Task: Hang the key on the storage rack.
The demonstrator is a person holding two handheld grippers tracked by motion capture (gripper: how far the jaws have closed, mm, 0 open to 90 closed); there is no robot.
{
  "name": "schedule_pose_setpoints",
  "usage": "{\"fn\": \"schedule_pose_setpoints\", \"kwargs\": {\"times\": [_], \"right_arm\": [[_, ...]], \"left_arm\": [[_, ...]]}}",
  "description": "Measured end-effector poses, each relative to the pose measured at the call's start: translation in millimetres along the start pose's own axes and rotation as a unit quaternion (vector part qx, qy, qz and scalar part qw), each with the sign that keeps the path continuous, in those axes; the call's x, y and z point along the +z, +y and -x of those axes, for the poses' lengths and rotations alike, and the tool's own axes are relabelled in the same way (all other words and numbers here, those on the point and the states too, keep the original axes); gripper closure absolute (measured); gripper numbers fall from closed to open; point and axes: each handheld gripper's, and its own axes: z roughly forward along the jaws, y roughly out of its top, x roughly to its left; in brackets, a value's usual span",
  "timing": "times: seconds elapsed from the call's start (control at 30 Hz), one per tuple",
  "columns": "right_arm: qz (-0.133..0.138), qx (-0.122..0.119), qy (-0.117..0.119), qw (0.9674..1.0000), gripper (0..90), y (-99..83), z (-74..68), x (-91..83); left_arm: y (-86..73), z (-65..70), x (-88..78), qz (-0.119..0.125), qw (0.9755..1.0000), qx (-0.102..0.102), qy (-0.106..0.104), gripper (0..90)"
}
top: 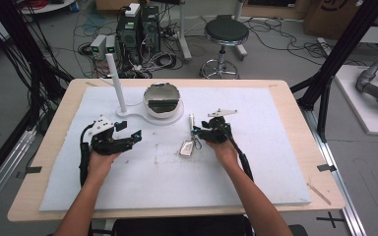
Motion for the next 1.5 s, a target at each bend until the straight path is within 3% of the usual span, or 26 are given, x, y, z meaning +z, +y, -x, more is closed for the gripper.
{"fn": "schedule_pose_setpoints", "kwargs": {"times": [0.23, 0.37, 0.47, 0.6, 0.77, 1.0, 1.27, 1.3, 1.4, 1.5], "right_arm": [[-0.033, 0.001, -0.028, 0.9991, 48.6, 7.5, -10.0, 28.1], [-0.052, -0.007, -0.045, 0.9976, 63.7, 6.8, -12.1, 36.0], [-0.060, -0.011, -0.028, 0.9977, 75.3, 6.9, -12.5, 34.3], [-0.071, -0.014, -0.007, 0.9974, 75.8, 4.8, -17.5, 29.6], [-0.067, -0.021, 0.016, 0.9974, 75.9, -5.8, -27.2, 20.1], [-0.068, 0.003, 0.050, 0.9964, 75.9, -18.0, -42.2, 8.8], [-0.060, 0.015, 0.042, 0.9972, 75.5, -25.8, -69.1, 6.5], [-0.059, 0.014, 0.041, 0.9973, 74.9, -26.2, -70.6, 6.5], [-0.041, 0.008, 0.047, 0.9980, 61.4, -26.4, -68.8, 2.0], [-0.014, -0.007, 0.048, 0.9987, 60.3, -22.9, -58.6, -13.8]], "left_arm": [[-1.0, -1.1, -0.3, -0.001, 1.0000, -0.001, 0.002, 28.2], [-1.1, -1.7, -1.0, 0.000, 1.0000, -0.002, 0.004, 28.3], [-1.6, -2.6, -0.9, -0.003, 1.0000, -0.001, 0.004, 28.5], [-1.6, -2.1, -0.8, -0.002, 1.0000, -0.003, 0.005, 28.9], [-1.6, -2.2, -1.0, -0.003, 1.0000, -0.005, 0.006, 29.0], [-1.4, -2.3, -1.5, -0.003, 1.0000, -0.004, 0.007, 29.4], [-1.3, -2.5, -1.6, -0.004, 1.0000, -0.005, 0.007, 30.1], [-1.4, -2.2, -1.5, -0.004, 1.0000, -0.006, 0.007, 30.3], [-2.1, -0.8, -0.4, -0.008, 0.9999, -0.011, 0.007, 31.9], [-2.4, 1.9, 1.8, -0.013, 0.9999, -0.006, 0.001, 36.2]]}}
